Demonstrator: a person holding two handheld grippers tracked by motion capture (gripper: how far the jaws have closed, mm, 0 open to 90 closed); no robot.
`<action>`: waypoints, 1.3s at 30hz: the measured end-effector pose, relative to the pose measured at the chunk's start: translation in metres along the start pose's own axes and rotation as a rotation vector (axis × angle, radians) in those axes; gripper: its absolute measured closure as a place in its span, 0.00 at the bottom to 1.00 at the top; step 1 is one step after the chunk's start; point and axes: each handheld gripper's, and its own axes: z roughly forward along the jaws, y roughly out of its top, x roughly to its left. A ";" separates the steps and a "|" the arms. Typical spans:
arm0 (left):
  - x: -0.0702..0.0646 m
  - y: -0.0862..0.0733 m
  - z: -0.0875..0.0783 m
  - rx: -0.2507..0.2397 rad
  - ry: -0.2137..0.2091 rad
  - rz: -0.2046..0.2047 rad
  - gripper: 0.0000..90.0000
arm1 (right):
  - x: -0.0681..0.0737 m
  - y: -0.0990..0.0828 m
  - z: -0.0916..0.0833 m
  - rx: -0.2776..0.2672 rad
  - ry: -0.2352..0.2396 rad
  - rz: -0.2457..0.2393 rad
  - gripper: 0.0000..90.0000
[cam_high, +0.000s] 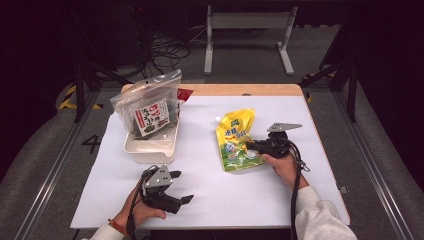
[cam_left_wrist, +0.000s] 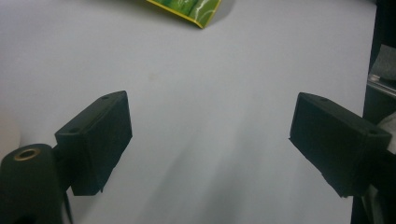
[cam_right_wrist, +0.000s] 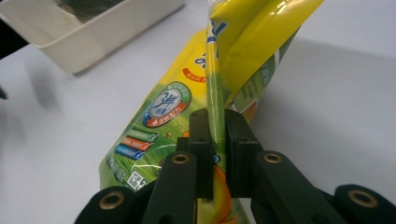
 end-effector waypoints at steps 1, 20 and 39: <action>0.000 0.000 0.000 0.000 0.000 0.000 0.15 | 0.004 -0.001 -0.002 -0.014 0.001 -0.008 0.92; 0.013 0.033 0.044 -0.085 -0.109 -0.133 0.14 | 0.069 -0.009 -0.023 -0.130 0.131 -0.167 0.92; 0.017 0.045 0.026 -0.236 -0.126 -0.068 0.76 | 0.103 -0.015 -0.015 -0.094 0.168 -0.328 0.89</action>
